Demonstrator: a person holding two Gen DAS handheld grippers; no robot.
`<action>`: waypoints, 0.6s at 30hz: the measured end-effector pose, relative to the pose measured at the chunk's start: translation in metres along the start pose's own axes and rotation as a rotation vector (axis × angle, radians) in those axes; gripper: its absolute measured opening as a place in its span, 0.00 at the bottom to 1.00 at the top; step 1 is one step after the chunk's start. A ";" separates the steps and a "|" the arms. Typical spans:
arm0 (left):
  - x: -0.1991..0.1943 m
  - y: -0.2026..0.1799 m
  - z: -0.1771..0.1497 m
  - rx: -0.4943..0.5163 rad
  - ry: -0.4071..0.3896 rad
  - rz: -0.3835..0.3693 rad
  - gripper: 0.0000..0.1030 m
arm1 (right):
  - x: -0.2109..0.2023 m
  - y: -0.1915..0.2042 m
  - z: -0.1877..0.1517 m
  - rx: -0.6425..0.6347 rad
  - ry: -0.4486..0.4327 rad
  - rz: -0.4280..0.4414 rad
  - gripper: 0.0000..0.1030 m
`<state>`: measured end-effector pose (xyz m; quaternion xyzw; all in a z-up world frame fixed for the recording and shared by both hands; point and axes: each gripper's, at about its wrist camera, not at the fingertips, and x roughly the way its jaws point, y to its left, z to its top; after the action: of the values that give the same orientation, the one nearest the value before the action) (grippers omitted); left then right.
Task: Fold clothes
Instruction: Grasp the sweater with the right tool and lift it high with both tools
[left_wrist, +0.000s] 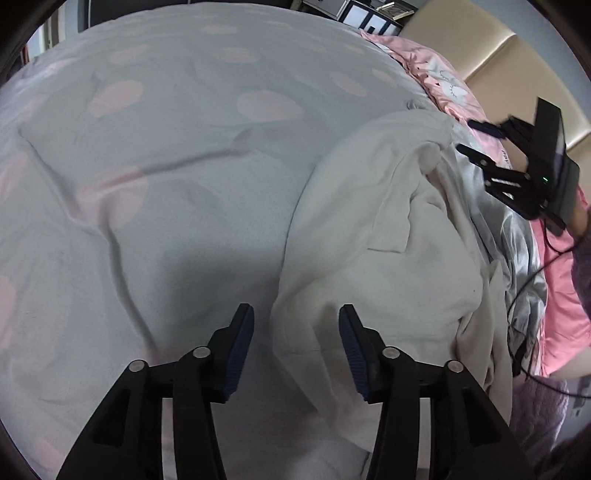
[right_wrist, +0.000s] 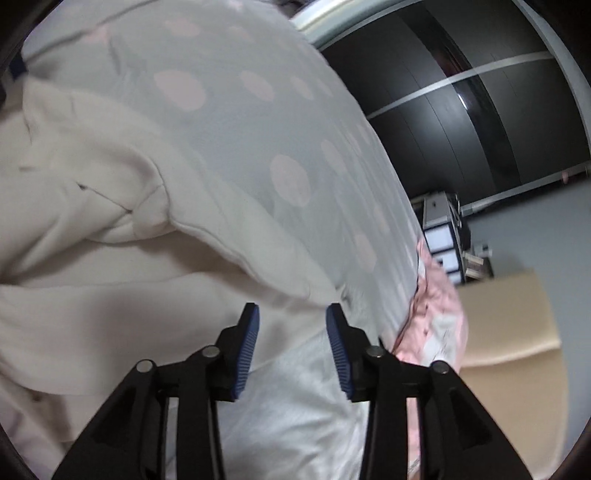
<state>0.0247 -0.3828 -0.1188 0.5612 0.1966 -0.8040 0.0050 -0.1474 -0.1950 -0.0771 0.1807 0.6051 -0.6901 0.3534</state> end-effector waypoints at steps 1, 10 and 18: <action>0.003 0.002 0.000 -0.003 0.014 0.006 0.50 | 0.007 0.001 0.003 -0.031 -0.002 -0.010 0.41; 0.014 -0.012 -0.001 0.036 0.077 0.022 0.47 | 0.054 0.001 0.012 -0.078 0.028 -0.125 0.38; 0.010 -0.018 -0.001 -0.002 0.063 -0.005 0.10 | 0.038 -0.041 0.031 0.094 0.110 -0.136 0.08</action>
<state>0.0174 -0.3641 -0.1227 0.5855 0.1989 -0.7859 -0.0028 -0.1964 -0.2341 -0.0676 0.1934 0.6014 -0.7292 0.2631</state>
